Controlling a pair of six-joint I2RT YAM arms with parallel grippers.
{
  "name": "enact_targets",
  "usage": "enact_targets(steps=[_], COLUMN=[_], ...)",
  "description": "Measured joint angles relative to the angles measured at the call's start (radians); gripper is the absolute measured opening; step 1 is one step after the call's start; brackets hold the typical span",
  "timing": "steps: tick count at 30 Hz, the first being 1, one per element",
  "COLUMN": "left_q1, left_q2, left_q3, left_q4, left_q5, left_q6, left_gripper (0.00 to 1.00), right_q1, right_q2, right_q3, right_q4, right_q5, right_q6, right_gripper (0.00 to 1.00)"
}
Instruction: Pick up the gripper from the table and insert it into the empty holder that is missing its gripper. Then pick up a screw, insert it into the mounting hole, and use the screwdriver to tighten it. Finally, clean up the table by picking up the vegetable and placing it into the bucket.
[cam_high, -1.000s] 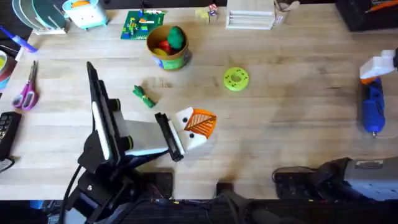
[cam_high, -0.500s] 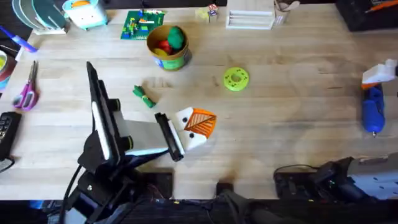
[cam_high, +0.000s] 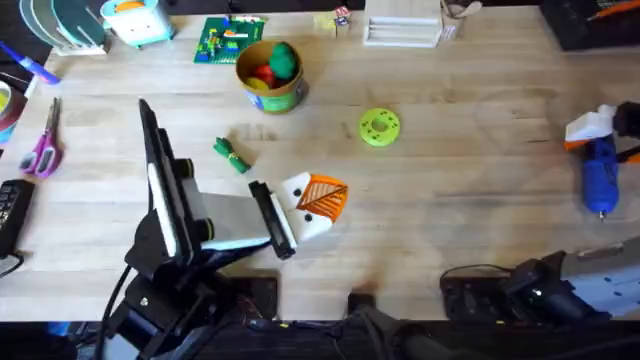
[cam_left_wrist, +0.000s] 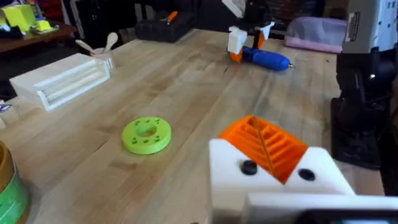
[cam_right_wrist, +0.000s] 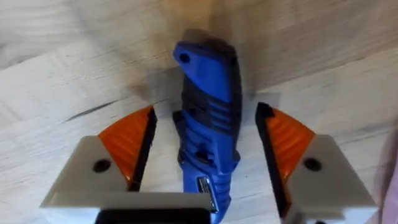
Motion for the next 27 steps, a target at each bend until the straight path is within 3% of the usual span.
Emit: enact_targets(steps=[11, 13, 18, 23, 27], left_q1=[0.0, 0.0, 0.0, 0.0, 0.0], left_q2=[0.0, 0.0, 0.0, 0.0, 0.0], left_q3=[0.0, 0.0, 0.0, 0.0, 0.0], left_q4=[0.0, 0.0, 0.0, 0.0, 0.0], left_q5=[0.0, 0.0, 0.0, 0.0, 0.0], left_q6=[0.0, 0.0, 0.0, 0.0, 0.0], left_gripper=[0.012, 0.012, 0.012, 0.012, 0.012], right_q1=[0.0, 0.0, 0.0, -0.004, -0.004], right_q2=[0.023, 0.023, 0.023, 0.026, 0.027], right_q3=[0.0, 0.0, 0.0, 0.0, 0.0], right_q4=[0.009, 0.012, 0.033, 0.043, 0.043], right_q5=[-0.003, -0.004, 0.0, 0.007, 0.007], right_q6=[0.0, -0.002, -0.01, -0.017, -0.015], right_gripper=[0.928, 0.802, 0.364, 0.036, 0.025])
